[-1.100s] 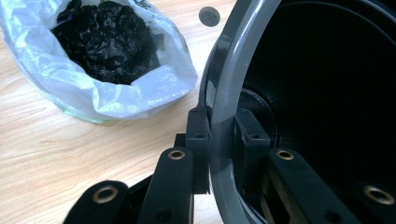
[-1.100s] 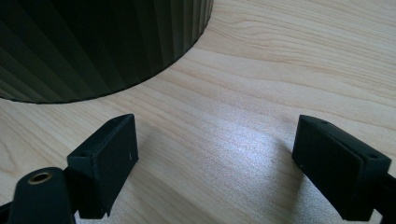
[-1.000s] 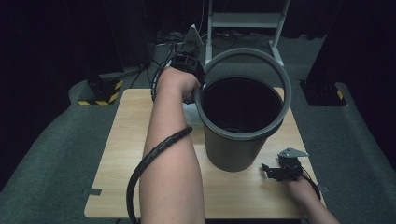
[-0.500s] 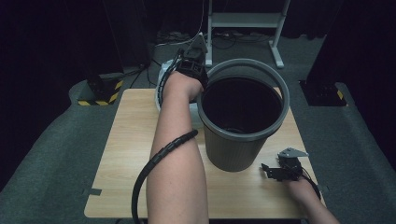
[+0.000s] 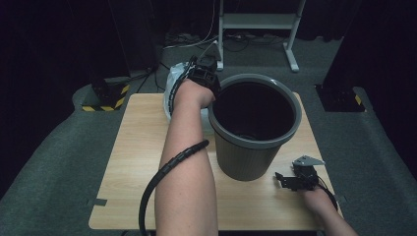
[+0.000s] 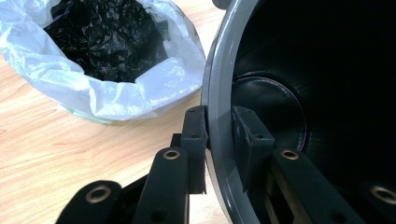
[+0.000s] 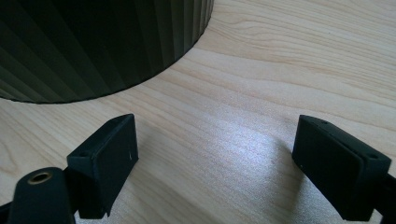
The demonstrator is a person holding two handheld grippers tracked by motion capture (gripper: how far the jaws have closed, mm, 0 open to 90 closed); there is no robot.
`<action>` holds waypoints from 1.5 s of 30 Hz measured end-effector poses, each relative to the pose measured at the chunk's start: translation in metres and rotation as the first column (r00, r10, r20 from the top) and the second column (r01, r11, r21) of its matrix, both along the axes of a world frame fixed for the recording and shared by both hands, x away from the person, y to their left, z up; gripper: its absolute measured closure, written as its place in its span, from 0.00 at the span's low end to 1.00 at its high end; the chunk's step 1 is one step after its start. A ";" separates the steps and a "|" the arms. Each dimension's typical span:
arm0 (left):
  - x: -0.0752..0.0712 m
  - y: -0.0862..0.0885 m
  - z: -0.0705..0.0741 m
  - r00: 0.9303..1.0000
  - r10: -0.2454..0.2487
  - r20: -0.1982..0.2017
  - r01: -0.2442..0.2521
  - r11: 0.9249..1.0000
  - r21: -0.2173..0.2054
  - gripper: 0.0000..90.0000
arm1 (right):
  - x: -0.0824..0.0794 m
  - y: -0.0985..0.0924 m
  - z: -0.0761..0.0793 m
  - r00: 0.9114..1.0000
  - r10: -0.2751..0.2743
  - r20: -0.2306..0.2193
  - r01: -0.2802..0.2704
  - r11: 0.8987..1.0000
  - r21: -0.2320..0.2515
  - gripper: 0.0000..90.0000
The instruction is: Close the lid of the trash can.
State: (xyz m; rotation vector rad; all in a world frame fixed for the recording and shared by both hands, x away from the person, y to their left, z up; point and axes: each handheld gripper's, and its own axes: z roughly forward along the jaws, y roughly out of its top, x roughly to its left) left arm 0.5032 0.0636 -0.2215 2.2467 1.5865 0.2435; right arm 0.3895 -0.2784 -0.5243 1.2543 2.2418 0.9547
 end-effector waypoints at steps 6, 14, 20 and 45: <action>0.000 0.000 -0.004 1.000 -0.007 -0.012 0.007 1.000 0.012 0.78 | 0.000 0.000 0.000 1.000 -0.001 -0.001 0.001 1.000 0.001 0.16; -0.003 0.009 -0.003 0.999 -0.022 0.035 0.024 0.999 -0.049 0.76 | 0.000 0.000 0.000 1.000 -0.001 -0.001 0.001 1.000 0.001 0.16; -0.004 0.005 -0.003 0.999 -0.029 0.031 0.030 0.999 -0.022 0.81 | 0.000 0.000 0.000 1.000 -0.001 -0.003 0.001 1.000 0.001 0.16; -0.025 0.064 0.004 0.979 0.014 0.203 0.001 0.997 -0.076 0.34 | 0.000 0.000 0.000 1.000 -0.001 -0.003 0.001 1.000 0.002 0.16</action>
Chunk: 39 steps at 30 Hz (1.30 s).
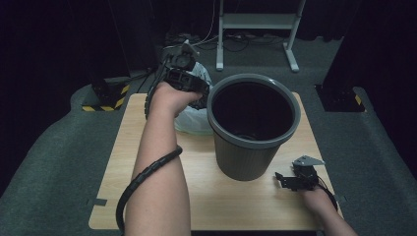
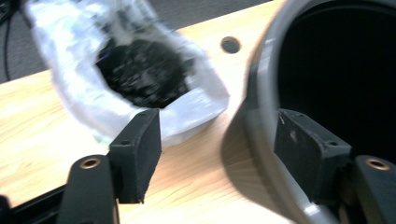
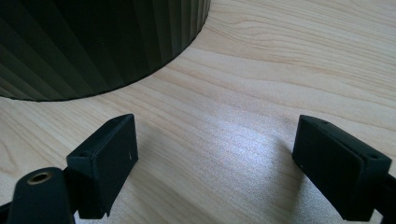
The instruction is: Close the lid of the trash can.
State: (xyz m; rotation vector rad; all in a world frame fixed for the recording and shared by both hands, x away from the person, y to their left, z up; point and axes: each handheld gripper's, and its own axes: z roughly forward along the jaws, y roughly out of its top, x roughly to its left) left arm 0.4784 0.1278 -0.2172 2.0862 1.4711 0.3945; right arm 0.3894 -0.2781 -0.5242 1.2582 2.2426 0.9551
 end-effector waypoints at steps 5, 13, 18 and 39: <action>-0.005 0.028 -0.022 0.999 0.034 -0.020 -0.033 0.998 0.047 0.31 | 0.000 0.000 0.000 1.000 0.000 0.000 0.000 1.000 0.000 0.16; -0.014 0.067 -0.081 0.994 0.072 -0.082 -0.068 0.996 0.053 0.27 | 0.000 0.000 0.000 1.000 0.002 0.003 -0.002 1.000 -0.002 0.16; -0.020 0.076 -0.124 0.991 0.054 -0.122 -0.048 0.997 0.057 0.26 | 0.000 0.000 0.000 1.000 0.004 0.006 -0.004 1.000 -0.003 0.16; -0.053 0.061 -0.267 0.991 -0.046 -0.126 0.059 0.993 0.098 0.19 | 0.000 0.000 0.000 1.000 -0.001 -0.001 0.001 1.000 -0.001 0.15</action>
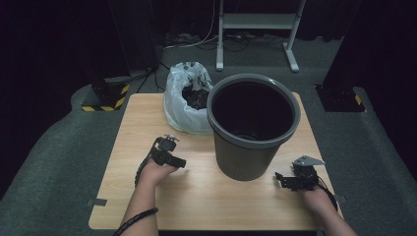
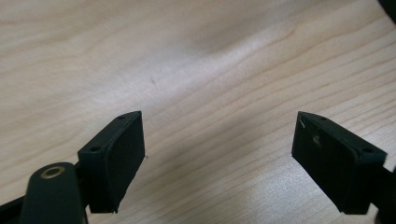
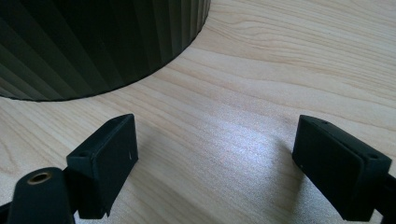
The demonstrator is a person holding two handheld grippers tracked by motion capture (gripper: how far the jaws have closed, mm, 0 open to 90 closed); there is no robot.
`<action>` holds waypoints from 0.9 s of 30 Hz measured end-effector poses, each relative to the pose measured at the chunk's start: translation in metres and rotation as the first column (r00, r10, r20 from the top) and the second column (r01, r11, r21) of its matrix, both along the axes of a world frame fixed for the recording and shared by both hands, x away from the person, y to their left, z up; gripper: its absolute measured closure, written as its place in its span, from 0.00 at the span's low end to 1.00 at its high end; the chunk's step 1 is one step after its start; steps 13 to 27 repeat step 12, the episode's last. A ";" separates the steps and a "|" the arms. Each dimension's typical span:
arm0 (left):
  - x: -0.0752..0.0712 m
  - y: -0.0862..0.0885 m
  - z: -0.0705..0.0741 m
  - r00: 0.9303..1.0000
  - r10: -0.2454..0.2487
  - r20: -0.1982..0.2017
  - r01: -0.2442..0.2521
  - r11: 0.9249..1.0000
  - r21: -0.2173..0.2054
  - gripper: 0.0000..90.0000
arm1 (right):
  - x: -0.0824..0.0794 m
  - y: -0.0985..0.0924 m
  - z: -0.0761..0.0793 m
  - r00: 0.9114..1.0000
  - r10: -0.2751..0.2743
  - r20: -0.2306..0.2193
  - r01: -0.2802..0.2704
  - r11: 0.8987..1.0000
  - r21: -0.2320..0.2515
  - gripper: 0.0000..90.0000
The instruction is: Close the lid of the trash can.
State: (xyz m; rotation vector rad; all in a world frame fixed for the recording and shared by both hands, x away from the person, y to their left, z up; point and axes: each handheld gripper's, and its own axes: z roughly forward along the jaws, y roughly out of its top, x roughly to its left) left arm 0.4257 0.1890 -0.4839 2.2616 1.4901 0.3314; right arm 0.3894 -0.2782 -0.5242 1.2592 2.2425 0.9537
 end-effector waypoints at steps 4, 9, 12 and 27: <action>-0.006 0.002 -0.017 1.000 0.006 0.024 -0.005 1.000 -0.028 0.17 | 0.000 0.000 0.000 1.000 0.000 0.000 0.000 1.000 0.000 0.16; -0.013 0.002 -0.026 0.993 0.009 0.117 -0.005 0.999 -0.033 0.15 | 0.000 0.000 0.000 1.000 0.000 0.000 0.000 1.000 0.000 0.15; -0.017 0.002 -0.031 0.988 0.001 0.154 0.007 0.999 -0.051 0.11 | 0.000 0.000 0.000 1.000 0.003 0.002 -0.003 1.000 -0.001 0.15; -0.017 0.002 -0.031 0.988 0.001 0.154 0.007 0.999 -0.051 0.11 | 0.000 0.000 0.000 1.000 0.003 0.002 -0.003 1.000 -0.001 0.15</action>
